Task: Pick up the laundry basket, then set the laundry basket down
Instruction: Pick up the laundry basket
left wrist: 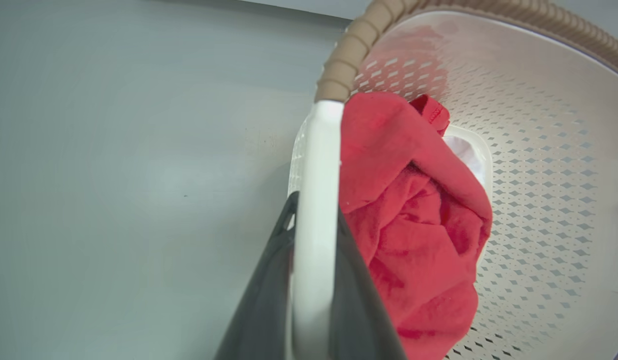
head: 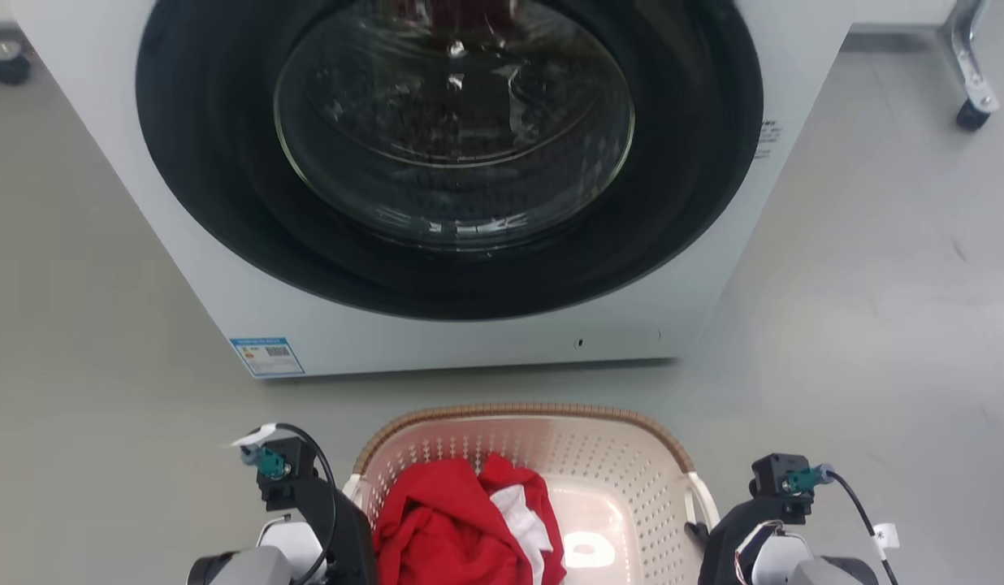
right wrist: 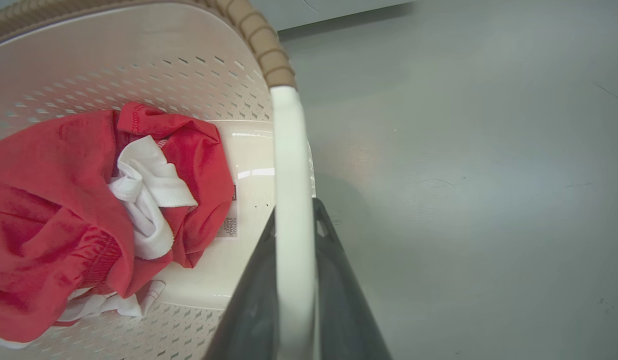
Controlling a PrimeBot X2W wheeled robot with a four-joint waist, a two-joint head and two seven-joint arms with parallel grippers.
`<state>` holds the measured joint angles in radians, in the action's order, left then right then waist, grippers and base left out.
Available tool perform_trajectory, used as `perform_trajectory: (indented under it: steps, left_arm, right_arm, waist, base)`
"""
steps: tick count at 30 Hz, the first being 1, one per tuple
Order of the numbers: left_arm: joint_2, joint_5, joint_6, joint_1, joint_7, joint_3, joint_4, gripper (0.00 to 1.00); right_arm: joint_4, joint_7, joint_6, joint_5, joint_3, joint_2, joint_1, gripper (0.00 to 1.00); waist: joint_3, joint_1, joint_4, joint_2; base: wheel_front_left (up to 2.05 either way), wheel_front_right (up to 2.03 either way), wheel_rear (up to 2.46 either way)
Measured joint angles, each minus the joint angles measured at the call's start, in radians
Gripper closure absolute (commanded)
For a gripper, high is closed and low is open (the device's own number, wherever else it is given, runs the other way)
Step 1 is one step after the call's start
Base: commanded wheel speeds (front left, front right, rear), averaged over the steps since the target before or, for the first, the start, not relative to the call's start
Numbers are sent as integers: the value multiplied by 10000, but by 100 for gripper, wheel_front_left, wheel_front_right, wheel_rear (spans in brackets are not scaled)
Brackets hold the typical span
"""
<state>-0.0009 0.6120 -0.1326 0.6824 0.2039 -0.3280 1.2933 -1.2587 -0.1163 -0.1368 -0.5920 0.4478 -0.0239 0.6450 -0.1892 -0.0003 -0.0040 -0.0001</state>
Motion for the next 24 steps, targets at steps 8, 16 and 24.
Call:
perform_trajectory:
  steps: [8,16,24]
  left_arm:
    - [0,123,0,-632,443,8,25,100]
    - [0,240,-2,-1041,830,33,46,100]
    - [2,491,-2,-1335,1091,58,75,100]
  right_arm:
    - [-10,-637,0,-341,167,4,-510,100]
    - [-36,-1124,0,-600,184,19,-900,100]
    - [-48,-1593,0,-882,199,23,-1212,100]
  waist:
    - [887,1,58,1]
    - [1603,2,61,1]
    - [2078,3,57,1]
  base:
    - [0,0,0]
    - [0,0,0]
    - [0,0,0]
